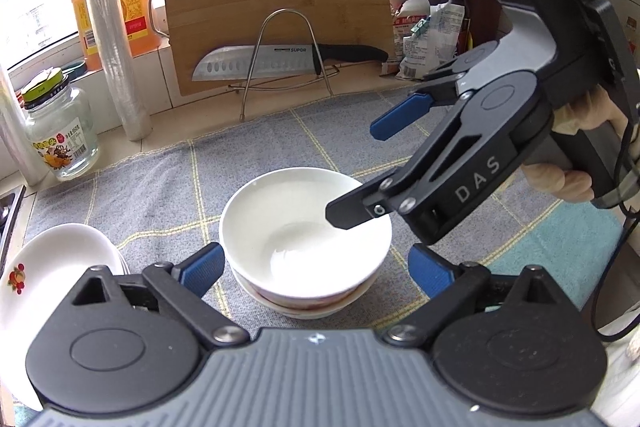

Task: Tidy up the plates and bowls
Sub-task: 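Open both tools and withdraw them from the nested bowls, then move both tools to the last small pink-flowered bowl by the condiments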

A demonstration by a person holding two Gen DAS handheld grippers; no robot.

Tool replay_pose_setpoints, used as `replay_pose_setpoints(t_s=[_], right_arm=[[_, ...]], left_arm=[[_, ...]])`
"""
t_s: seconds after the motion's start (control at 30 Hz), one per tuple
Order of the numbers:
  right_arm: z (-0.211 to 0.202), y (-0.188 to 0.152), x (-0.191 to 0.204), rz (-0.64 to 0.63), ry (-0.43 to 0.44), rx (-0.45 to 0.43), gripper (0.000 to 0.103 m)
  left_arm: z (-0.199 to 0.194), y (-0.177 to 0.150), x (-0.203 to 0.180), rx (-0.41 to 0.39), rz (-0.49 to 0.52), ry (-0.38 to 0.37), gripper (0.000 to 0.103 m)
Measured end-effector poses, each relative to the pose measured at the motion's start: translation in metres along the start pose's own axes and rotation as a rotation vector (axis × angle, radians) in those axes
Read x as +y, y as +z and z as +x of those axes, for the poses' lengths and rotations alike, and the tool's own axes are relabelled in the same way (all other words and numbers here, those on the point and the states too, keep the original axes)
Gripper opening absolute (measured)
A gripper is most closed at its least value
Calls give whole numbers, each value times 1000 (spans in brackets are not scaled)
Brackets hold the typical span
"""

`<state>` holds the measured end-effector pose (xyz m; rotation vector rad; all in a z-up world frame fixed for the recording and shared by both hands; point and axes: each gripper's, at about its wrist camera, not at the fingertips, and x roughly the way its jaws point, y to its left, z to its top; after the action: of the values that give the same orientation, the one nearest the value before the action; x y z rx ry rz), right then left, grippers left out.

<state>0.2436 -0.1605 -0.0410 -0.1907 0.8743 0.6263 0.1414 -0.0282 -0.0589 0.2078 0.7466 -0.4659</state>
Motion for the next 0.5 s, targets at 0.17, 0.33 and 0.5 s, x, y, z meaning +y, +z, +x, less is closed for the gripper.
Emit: replay_pose_setpoints(t_s=[0.17, 0.33, 0.5], right_arm=[[-21, -12, -14, 42, -81, -39, 103], [-39, -31, -28, 51, -211, -75, 103], [-56, -55, -48, 74, -316, -76, 103]], left_arm=[[-1, 5, -4, -15, -4, -13, 100], [4, 18, -16, -31, -8, -51, 101], [14, 31, -38, -35, 20, -71, 101]])
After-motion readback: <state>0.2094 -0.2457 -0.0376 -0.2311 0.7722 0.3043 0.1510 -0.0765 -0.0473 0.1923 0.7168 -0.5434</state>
